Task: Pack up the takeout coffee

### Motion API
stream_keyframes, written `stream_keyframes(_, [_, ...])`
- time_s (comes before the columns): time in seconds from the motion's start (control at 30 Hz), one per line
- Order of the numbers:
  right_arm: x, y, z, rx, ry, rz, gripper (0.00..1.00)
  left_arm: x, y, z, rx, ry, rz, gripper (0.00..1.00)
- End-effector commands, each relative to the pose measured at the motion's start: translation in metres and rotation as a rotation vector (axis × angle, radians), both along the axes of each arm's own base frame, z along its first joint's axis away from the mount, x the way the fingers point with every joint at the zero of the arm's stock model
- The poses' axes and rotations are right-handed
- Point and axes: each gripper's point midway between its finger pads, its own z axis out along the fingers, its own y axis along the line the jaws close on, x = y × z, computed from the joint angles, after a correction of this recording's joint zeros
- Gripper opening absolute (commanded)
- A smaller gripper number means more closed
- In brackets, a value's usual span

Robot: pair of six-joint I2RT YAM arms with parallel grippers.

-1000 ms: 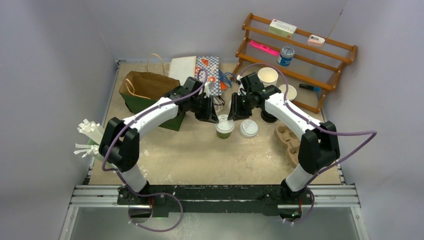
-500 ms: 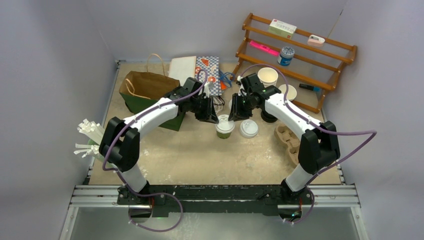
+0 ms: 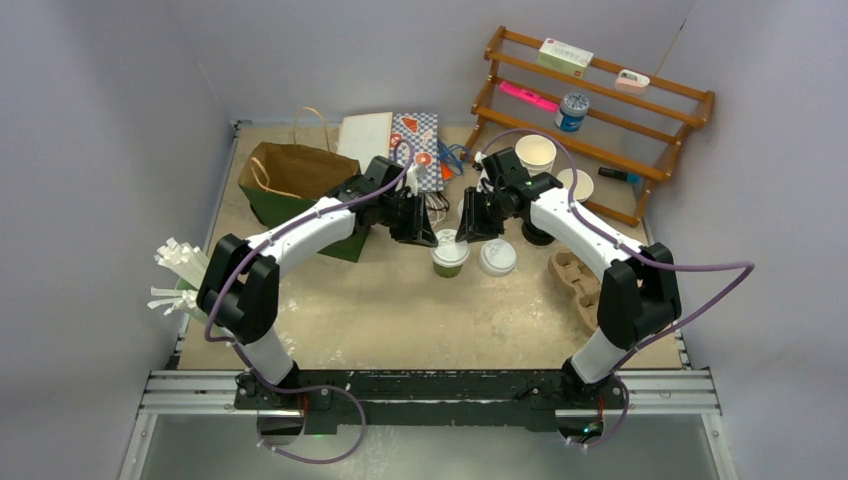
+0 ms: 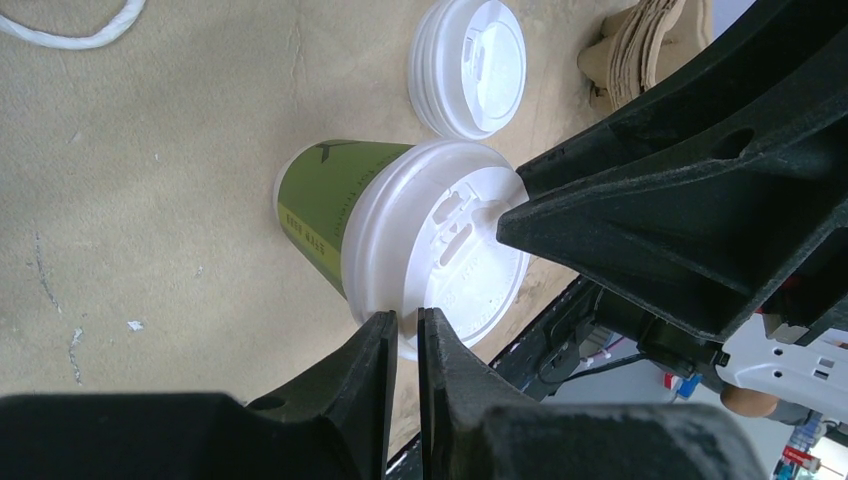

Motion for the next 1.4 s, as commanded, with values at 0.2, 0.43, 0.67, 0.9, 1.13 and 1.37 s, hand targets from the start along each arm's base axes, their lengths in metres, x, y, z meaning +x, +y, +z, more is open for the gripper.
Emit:
stream_keyframes(0.2, [-0.018,-0.009,-0.017,-0.044,0.071,0.003,0.34,-0.017,0.015,-0.037,0.103,0.048,-0.024,0.18])
stream_keyframes(0.43, [-0.021,-0.010,-0.021,-0.050,0.079,0.004,0.35,-0.022,0.020,-0.049,0.128,0.067,-0.028,0.19])
stream_keyframes(0.67, [-0.023,-0.012,-0.027,-0.058,0.089,0.004,0.35,-0.027,0.024,-0.061,0.138,0.087,-0.027,0.19])
stream_keyframes(0.9, [-0.024,-0.013,-0.030,-0.066,0.098,0.005,0.35,-0.026,0.022,-0.059,0.125,0.083,-0.030,0.20])
stream_keyframes(1.13, [-0.036,-0.011,-0.041,-0.056,0.179,0.009,0.37,-0.018,0.015,-0.045,0.100,0.059,-0.038,0.21])
stream_keyframes(1.37, [-0.043,-0.014,-0.050,-0.074,0.222,0.007,0.40,-0.020,0.016,-0.049,0.103,0.068,-0.040,0.21])
